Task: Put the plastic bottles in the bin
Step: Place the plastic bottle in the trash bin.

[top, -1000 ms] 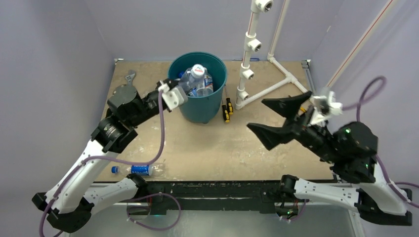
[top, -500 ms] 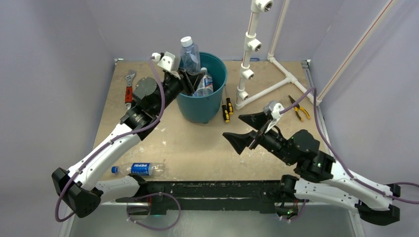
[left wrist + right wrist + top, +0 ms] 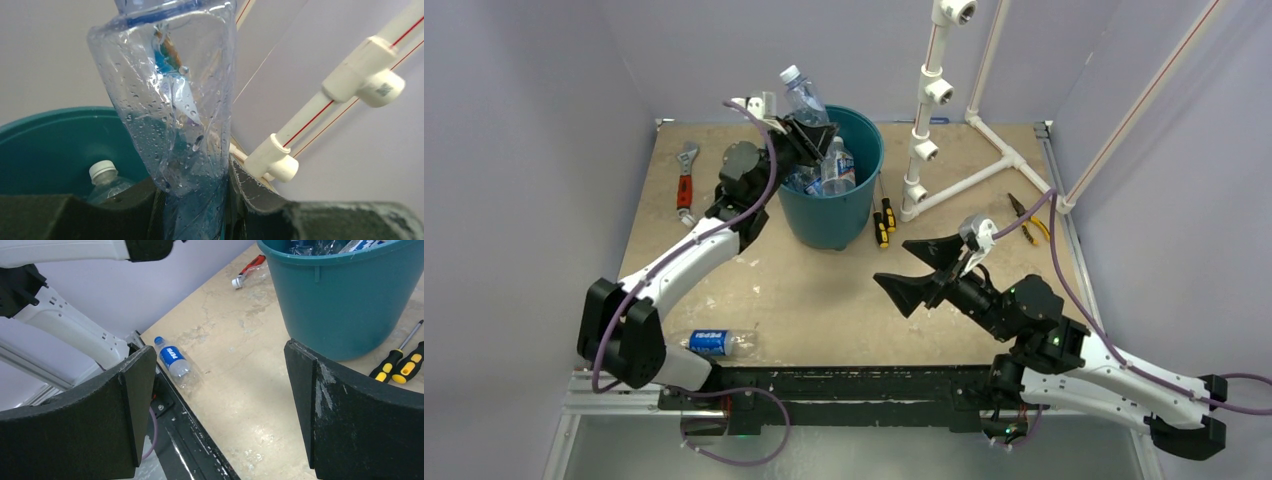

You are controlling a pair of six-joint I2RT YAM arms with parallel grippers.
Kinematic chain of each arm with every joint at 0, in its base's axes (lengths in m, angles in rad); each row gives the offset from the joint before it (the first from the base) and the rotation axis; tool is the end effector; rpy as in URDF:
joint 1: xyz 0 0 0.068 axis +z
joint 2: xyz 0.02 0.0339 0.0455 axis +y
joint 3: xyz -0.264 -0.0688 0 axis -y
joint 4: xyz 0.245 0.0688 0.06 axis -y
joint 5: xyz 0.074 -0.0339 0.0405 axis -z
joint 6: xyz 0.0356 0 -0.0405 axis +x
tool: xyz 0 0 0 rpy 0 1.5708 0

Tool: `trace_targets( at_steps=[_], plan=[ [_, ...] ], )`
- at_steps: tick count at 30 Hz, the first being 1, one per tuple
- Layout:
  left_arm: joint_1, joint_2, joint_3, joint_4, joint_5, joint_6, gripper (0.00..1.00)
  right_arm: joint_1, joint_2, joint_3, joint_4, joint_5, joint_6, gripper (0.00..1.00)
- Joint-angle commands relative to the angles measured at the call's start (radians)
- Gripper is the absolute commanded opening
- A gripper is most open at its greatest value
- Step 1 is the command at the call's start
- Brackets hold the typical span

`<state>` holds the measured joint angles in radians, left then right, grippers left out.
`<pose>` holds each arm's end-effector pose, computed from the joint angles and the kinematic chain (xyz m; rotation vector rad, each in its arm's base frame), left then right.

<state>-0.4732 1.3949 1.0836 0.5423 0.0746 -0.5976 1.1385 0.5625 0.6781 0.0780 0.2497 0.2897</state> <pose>0.2943 -0.1537 0.3806 -0.0212 1.4043 -0.9487 0.0665 0.1231 0.3630 -0.3938 1.4061 1.0118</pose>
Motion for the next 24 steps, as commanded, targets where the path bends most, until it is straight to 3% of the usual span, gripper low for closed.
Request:
trace_targets(
  at_steps=[1, 12, 18, 24],
  plan=[
    [-0.002, 0.072, 0.063, 0.108, 0.031, -0.027, 0.12, 0.004, -0.011, 0.003, 0.031, 0.033, 0.014, 0.97],
    [-0.007, 0.158, 0.075, 0.102, 0.073, -0.014, 0.26, 0.003, -0.108, 0.026, -0.049, 0.186, -0.02, 0.97],
    [-0.027, 0.171, 0.119, 0.017, 0.086, 0.044, 0.46, 0.003, -0.109, 0.026, -0.062, 0.246, -0.045, 0.98],
    [-0.028, 0.151, 0.122, -0.007, 0.07, 0.053, 0.57, 0.003, -0.093, 0.043, -0.072, 0.26, -0.07, 0.98]
  ],
)
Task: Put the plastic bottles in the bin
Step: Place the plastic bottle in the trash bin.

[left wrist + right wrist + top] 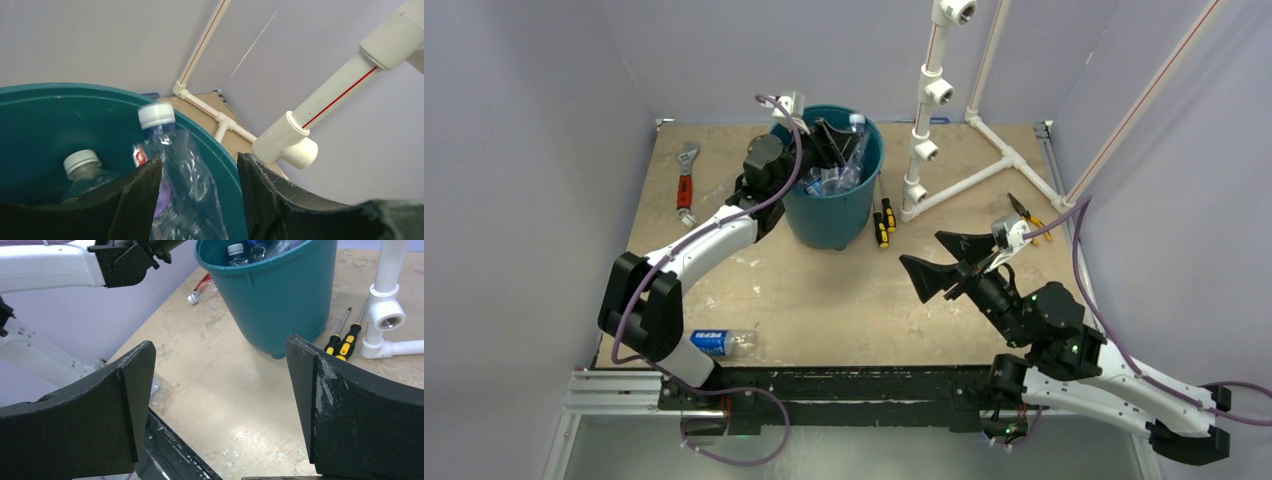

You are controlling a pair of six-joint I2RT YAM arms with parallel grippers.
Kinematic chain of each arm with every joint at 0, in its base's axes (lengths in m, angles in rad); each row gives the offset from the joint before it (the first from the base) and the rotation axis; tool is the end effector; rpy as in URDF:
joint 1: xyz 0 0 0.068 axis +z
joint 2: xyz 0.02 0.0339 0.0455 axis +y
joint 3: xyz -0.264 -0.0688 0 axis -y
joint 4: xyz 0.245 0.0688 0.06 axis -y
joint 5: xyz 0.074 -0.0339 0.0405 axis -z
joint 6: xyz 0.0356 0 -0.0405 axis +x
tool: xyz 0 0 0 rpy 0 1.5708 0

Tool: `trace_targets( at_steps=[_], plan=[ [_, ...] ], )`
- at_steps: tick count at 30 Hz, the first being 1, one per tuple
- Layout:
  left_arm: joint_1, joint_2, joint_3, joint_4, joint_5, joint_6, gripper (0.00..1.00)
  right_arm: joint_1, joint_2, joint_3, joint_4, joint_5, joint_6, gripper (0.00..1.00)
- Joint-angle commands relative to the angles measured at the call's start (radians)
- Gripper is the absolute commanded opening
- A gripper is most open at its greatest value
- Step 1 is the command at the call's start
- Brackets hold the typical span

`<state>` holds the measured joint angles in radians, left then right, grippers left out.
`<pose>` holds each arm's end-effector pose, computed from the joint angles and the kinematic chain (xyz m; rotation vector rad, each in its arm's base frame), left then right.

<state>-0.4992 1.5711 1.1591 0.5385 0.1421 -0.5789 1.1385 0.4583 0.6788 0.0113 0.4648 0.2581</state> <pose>0.3286 -0.1849 0.3482 0.0620 1.5208 -0.9768 0.0615 0.0952 0.3667 -0.2112 1.4013 0.8568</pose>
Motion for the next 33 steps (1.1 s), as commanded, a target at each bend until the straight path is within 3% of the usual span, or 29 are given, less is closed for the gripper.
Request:
trace_targets(
  at_steps=[1, 11, 18, 22, 25, 29, 33],
  plan=[
    [-0.002, -0.031, 0.047, -0.006, -0.002, 0.039, 0.59, 0.003, 0.011, 0.047, -0.009, 0.052, -0.043, 0.98],
    [-0.002, -0.097, 0.061, -0.053, -0.021, 0.058, 0.72, 0.003, 0.007, 0.064, -0.021, 0.055, -0.049, 0.99],
    [-0.002, -0.277, 0.095, -0.219, -0.18, 0.145, 0.77, 0.003, 0.007, 0.053, -0.043, 0.026, 0.019, 0.99],
    [-0.002, -0.406, 0.087, -0.407, -0.372, 0.114, 0.82, 0.003, 0.015, 0.055, -0.029, -0.005, 0.057, 0.99],
    [-0.002, -0.496, 0.099, -0.682, -0.562, 0.056, 0.85, 0.003, 0.039, 0.059, -0.037, -0.067, 0.056, 0.99],
    [-0.002, -0.65, 0.009, -0.901, -0.754, 0.003, 0.94, 0.003, 0.075, 0.029, -0.017, -0.151, 0.028, 0.99],
    [-0.002, -0.773, -0.074, -1.065, -0.807, -0.017, 0.98, 0.003, 0.126, 0.001, 0.041, -0.224, 0.018, 0.99]
  ],
)
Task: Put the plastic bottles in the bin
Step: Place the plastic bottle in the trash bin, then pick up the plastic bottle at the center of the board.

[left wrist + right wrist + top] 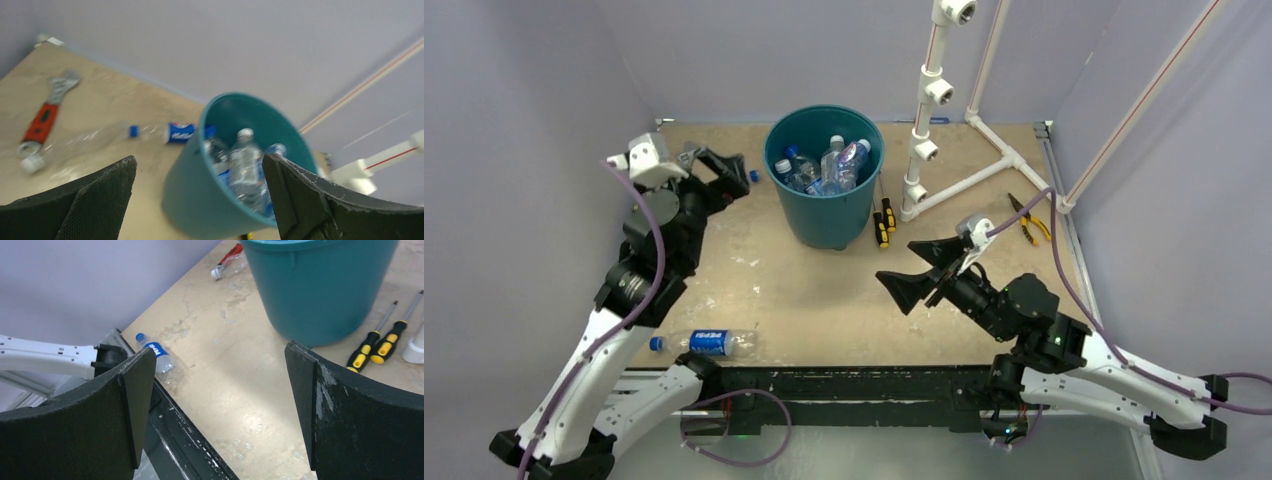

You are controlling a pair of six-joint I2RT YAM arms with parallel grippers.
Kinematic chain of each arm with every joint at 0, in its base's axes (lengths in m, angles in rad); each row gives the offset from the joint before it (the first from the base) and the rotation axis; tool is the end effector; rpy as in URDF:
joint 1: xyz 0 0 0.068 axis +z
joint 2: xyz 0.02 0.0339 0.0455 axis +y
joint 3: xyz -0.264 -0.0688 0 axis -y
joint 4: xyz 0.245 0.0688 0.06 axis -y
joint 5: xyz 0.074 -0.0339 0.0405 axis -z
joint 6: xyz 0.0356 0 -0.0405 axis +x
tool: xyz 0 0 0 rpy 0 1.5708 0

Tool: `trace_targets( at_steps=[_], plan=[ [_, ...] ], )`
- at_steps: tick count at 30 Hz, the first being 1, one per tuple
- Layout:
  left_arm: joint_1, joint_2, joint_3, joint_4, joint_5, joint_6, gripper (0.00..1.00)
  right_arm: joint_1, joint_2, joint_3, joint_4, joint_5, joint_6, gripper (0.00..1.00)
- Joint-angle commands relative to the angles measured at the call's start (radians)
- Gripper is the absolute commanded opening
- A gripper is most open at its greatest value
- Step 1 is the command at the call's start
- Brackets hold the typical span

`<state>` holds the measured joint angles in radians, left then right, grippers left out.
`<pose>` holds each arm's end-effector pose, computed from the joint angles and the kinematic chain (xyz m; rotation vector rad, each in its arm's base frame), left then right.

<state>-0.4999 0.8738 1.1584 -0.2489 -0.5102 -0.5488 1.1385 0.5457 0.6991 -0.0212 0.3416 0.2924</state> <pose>0.1609 -0.0681 0.4461 -0.4426 1.4919 -0.4403 0.0669 0.1166 0.3614 -0.3430 1.4742 0.9189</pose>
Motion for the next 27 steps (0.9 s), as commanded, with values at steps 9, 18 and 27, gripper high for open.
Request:
trace_targets(
  at_steps=[9, 18, 27],
  plan=[
    [0.001, -0.043, -0.32, -0.563, -0.193, -0.478, 0.99, 0.003, 0.076, -0.063, 0.136, -0.137, -0.016, 0.99],
    [0.18, -0.02, -0.452, -0.386, -0.219, -0.645, 0.99, 0.003, 0.066, -0.102, 0.153, -0.168, 0.002, 0.99],
    [0.579, 0.253, -0.548, 0.292, 0.147, -0.872, 0.98, 0.003, 0.077, -0.104, 0.158, -0.214, 0.016, 0.99]
  ],
)
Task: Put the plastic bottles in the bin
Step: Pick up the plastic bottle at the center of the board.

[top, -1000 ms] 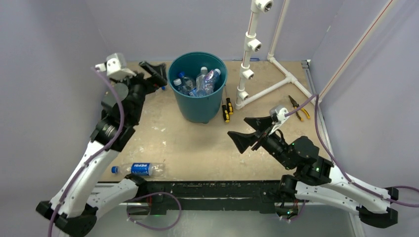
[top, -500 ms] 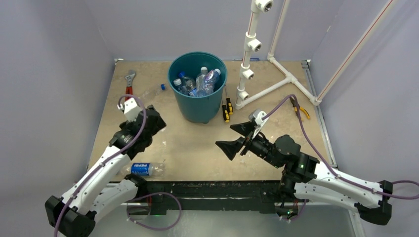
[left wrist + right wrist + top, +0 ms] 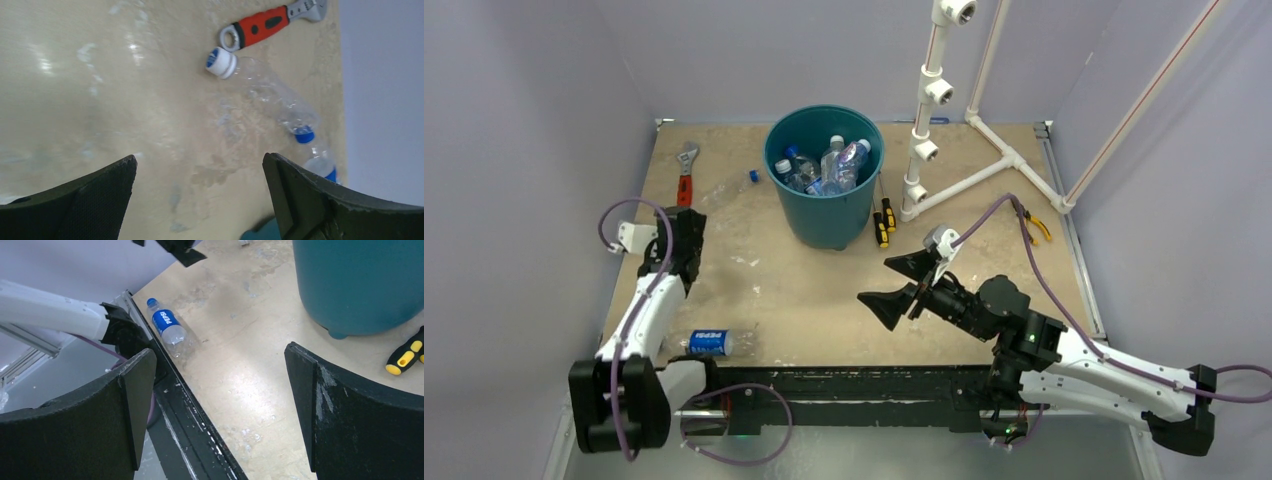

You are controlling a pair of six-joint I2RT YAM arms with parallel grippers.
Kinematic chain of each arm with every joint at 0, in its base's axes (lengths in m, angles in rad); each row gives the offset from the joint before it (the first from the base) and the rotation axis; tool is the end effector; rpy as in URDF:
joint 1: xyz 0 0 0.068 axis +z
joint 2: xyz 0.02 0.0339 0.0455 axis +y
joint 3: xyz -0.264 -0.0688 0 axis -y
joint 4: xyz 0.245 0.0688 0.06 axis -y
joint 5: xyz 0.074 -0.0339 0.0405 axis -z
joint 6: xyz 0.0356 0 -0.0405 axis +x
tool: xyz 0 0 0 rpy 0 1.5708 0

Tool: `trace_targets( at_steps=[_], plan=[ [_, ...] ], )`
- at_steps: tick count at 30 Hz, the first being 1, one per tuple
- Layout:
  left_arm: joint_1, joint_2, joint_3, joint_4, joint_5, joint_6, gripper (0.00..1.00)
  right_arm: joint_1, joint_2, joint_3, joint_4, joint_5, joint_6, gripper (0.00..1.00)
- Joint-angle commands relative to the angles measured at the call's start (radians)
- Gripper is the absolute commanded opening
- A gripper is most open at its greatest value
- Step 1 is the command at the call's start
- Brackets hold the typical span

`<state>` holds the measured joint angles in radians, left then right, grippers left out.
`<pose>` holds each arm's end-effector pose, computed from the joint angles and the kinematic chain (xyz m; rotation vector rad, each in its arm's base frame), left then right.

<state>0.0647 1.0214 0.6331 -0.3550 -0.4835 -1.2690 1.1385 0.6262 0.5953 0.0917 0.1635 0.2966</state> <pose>0.2078 0.0300 0.2300 -1.5494 1.5830 -0.1002 0.0730 0.1444 0.3273 -0.5247 1.5116 1.0155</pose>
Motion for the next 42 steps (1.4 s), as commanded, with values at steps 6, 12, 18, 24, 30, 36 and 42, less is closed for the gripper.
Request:
trace_targets(
  at_steps=[6, 12, 18, 24, 30, 36, 42],
  plan=[
    [0.014, 0.382, 0.022, 0.632, 0.14, -0.268, 0.98, 0.003, -0.005, 0.006, 0.027, -0.04, 0.016, 0.99],
    [0.015, 0.545, 0.099, 0.706, 0.101, -0.312, 0.98, 0.003, 0.001, 0.001, 0.012, -0.034, 0.024, 0.99],
    [0.015, 0.642, 0.224, 0.65, 0.1, -0.325, 0.92, 0.004, 0.02, 0.003, 0.026, -0.041, 0.017, 0.99],
    [0.015, 0.706, 0.288, 0.563, 0.098, -0.346, 0.82, 0.004, 0.035, 0.007, 0.037, -0.038, 0.004, 0.99],
    [0.014, 0.763, 0.312, 0.56, 0.13, -0.362, 0.71, 0.003, 0.024, 0.011, 0.02, -0.026, 0.007, 0.99],
    [0.015, 0.788, 0.319, 0.573, 0.14, -0.359, 0.55, 0.004, 0.01, 0.013, 0.004, -0.011, 0.012, 0.99],
    [0.015, 0.805, 0.316, 0.576, 0.151, -0.354, 0.44, 0.004, -0.003, 0.017, -0.01, 0.005, 0.018, 0.99]
  ],
)
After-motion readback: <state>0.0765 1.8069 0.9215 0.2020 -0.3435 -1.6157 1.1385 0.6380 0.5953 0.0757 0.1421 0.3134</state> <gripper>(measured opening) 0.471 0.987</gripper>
